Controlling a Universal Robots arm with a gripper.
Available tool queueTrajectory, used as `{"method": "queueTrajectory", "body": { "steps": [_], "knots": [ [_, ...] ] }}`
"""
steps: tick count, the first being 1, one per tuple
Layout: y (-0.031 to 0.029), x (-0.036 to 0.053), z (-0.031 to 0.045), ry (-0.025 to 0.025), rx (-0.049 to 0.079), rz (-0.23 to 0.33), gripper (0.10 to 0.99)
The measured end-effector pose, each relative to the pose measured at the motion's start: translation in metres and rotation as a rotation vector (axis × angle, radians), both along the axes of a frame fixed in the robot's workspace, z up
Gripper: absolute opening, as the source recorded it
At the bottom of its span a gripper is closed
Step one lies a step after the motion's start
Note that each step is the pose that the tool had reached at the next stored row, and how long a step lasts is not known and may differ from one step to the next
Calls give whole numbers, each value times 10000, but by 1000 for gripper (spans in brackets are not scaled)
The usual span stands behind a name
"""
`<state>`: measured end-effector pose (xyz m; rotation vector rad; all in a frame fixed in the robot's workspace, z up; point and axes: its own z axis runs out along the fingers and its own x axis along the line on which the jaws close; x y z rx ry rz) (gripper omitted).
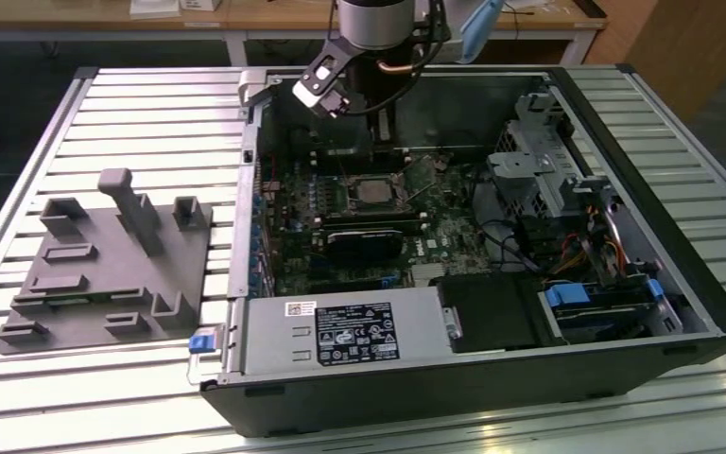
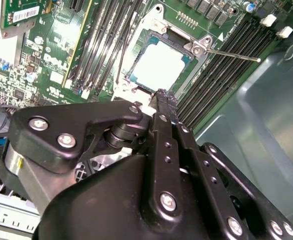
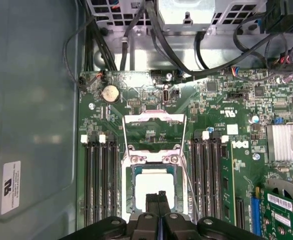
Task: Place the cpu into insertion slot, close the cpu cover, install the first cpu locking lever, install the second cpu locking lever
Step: 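Close the cpu cover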
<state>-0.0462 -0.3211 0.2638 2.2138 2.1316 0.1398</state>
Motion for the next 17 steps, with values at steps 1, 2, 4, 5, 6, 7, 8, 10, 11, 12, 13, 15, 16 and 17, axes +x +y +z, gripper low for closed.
{"method": "queueTrajectory", "body": {
  "steps": [1,2,4,5,6,7,8,10,11,12,13,15,16,17],
  "knots": [
    [0,10,0,0,-1,0,106],
    [0,24,0,0,-1,0,106],
    [0,62,0,-1,0,1,106],
    [0,86,0,0,-1,0,106],
    [0,111,0,0,0,-1,106],
    [0,138,0,0,-1,0,106],
    [0,166,0,1,0,2,106],
    [0,231,0,3,0,0,106],
    [0,266,0,5,0,1,106],
    [0,302,0,8,0,0,106],
    [0,337,-1,10,0,0,106],
    [0,404,-1,15,1,1,106],
    [0,438,-1,18,1,-1,106],
    [0,473,-1,22,0,1,106]
  ]
}}
